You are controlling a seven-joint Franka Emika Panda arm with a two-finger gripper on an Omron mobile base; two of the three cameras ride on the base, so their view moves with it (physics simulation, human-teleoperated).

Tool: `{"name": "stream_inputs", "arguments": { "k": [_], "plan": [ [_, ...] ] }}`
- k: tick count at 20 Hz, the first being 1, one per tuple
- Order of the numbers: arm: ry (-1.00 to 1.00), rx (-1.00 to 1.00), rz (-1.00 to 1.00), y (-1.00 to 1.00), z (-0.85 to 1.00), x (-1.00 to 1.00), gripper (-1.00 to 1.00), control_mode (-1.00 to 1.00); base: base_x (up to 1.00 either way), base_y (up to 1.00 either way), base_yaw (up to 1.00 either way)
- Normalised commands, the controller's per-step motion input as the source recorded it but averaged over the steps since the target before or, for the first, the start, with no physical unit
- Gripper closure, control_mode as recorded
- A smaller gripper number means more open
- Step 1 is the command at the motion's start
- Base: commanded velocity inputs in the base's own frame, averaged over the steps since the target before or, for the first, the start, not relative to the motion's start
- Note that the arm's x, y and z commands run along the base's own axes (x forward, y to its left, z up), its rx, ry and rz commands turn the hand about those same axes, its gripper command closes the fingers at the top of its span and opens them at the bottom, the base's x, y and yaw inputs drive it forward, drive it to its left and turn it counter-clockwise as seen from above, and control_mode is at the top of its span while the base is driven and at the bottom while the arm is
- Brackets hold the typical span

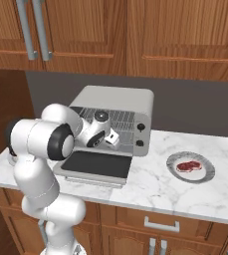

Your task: Open the toaster oven door. Place the hotdog bun on the top rack in the toaster oven and place the steak on the bottom rack.

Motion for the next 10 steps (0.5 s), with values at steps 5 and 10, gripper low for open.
{"name": "stream_inputs", "arguments": {
  "k": [5, 10],
  "plan": [
    [0.04, -0.22, 0.14, 0.16, -0.71, -0.32, 1.0, -1.0, 0.0, 0.0, 0.0],
    [0.02, -0.19, 0.14, 0.16, -0.73, -0.32, 1.0, -1.0, 0.0, 0.0, 0.0]
  ]
}}
